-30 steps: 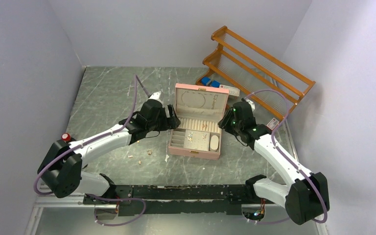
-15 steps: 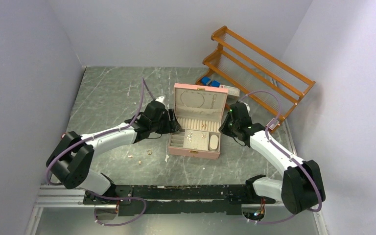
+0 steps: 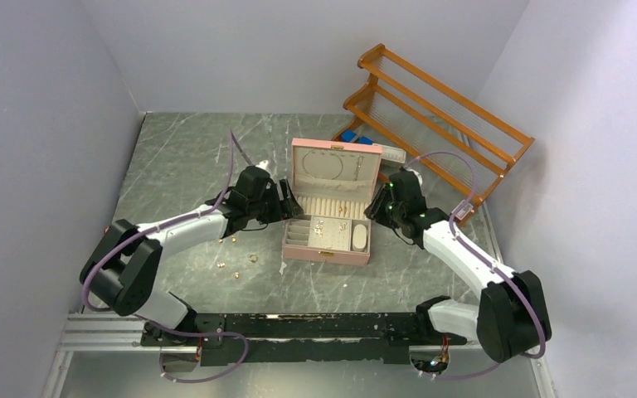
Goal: Organize the mixed jewelry
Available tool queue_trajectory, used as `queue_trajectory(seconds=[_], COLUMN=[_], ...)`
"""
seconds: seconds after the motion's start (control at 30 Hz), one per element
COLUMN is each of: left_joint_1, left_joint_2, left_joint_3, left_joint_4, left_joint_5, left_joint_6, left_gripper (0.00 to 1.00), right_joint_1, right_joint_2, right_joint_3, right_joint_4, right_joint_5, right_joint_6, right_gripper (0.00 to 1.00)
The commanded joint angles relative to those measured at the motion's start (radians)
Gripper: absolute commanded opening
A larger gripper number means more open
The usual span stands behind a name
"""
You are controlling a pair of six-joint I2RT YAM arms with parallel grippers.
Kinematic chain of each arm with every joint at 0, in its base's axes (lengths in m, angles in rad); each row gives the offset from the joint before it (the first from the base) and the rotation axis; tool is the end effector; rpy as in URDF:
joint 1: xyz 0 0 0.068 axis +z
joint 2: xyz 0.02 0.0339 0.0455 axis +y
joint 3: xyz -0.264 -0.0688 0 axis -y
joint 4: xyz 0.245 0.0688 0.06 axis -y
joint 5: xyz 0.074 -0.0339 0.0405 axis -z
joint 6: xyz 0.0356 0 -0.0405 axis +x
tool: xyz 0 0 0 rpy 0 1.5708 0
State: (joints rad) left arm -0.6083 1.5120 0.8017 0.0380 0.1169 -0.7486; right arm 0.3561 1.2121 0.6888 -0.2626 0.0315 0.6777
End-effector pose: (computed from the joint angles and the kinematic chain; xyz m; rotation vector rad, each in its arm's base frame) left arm 0.2561 -0.1834 0.1947 -0.0999 2.3805 -0.8291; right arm 0.2319 0.0850 0.2127 0.4005 2.3715 0.4590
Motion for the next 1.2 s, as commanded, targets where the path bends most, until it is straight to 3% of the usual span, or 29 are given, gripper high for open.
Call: queue_trajectory(seconds=[0.0, 0.2, 0.4, 0.57, 0.73, 0.9, 1.07, 1.17], left_joint_1=[0.003, 0.002, 0.004, 0.004, 0.001, 0.001, 0.001, 0.002], left_joint_2=[-0.109, -0.249, -0.403, -0.533, -0.700, -0.842, -0.870, -0.873], left_joint_3=[0.034, 0.033, 0.022, 0.060, 0.090, 0.083, 0.133, 0.145], left_joint_4=[-0.159, -0.367, -0.506, -0.605, -0.700, -0.709, -0.797, -0.814], left_joint_5=[-0.111, -0.305, -0.571, -0.758, -0.941, -1.012, -1.065, -1.066], left_joint_6=[0.037, 0.031, -0.105, -0.236, -0.324, -0.301, -0.315, -0.313], left_gripper=[0.80, 0.84, 0.80, 0.81, 0.76, 0.76, 0.78, 0.79], right_joint_1=[0.008, 0.083, 0.330, 0.580, 0.703, 0.754, 0.773, 0.782], right_joint_2=[-0.083, -0.148, -0.118, 0.011, 0.216, 0.425, 0.611, 0.691], right_joint_3=[0.063, 0.135, 0.217, 0.287, 0.432, 0.530, 0.653, 0.725], right_joint_4=[-0.074, -0.116, 0.003, 0.091, 0.099, 0.066, -0.009, -0.051], right_joint_5=[0.114, 0.208, 0.150, 0.111, 0.000, -0.059, -0.110, -0.147], right_joint_6=[-0.001, -0.090, -0.206, -0.260, -0.193, -0.205, -0.310, -0.367], right_gripper=[0.45, 0.48, 0.45, 0.43, 0.33, 0.32, 0.32, 0.26])
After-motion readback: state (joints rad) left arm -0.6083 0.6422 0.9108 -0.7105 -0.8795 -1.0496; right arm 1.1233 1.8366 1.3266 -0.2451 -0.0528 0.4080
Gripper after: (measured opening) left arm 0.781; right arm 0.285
